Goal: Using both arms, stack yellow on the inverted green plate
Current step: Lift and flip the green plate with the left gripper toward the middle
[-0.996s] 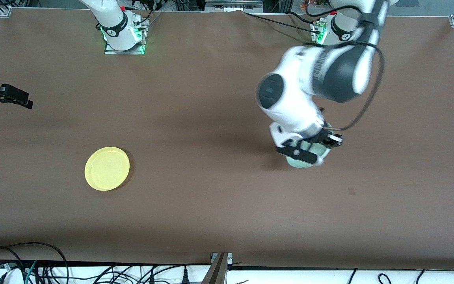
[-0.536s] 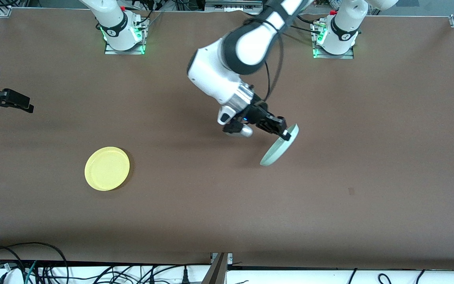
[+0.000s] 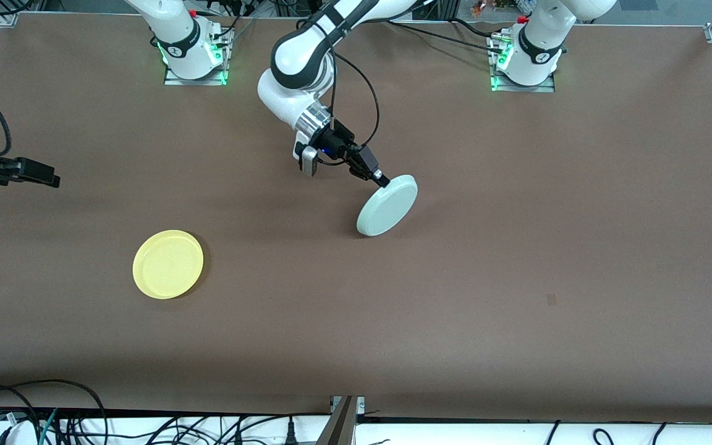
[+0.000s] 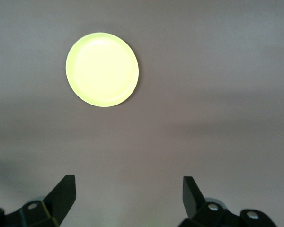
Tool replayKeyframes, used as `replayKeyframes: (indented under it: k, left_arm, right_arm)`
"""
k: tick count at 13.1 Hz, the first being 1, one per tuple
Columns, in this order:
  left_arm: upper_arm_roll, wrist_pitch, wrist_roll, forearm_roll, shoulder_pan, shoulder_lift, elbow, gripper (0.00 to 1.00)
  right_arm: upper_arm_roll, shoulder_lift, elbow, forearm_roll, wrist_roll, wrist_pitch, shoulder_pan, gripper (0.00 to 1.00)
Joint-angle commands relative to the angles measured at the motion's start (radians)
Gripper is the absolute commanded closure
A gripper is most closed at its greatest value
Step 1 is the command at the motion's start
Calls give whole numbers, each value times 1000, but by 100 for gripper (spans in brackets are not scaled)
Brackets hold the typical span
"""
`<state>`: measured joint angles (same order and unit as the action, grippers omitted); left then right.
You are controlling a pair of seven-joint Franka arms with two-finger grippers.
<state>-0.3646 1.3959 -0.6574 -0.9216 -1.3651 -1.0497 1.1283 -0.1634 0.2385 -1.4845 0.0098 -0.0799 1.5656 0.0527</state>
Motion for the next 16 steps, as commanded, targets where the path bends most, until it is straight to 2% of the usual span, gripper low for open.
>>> replayKeyframes:
  k: [1,3,7,9,13,16]
  left_arm:
    - [-23,-9,-77,-28,-9,-55,-51,100]
    - [-23,-3,-87,-28,-9,-56,-51,100]
    - [-22,5,-157,-26,-19,-81,-50,100]
    - [-20,5,-186,-26,-25,-99,-50,100]
    - [-16,18,-212,-20,-25,-101,-45,100]
    - [3,18,-215,-20,-45,-101,-38,89]
  right_arm:
    - [2,89,1,18,-3,65,-46,0]
    - [2,158,1,117,-17,111,-92,0]
    - [7,327,1,150,-40,305,-99,0]
    - [8,381,1,223,-40,369,-96,0]
    - [25,452,-3,239,-41,428,-87,0]
    - [30,460,-17,265,-38,445,-82,0]
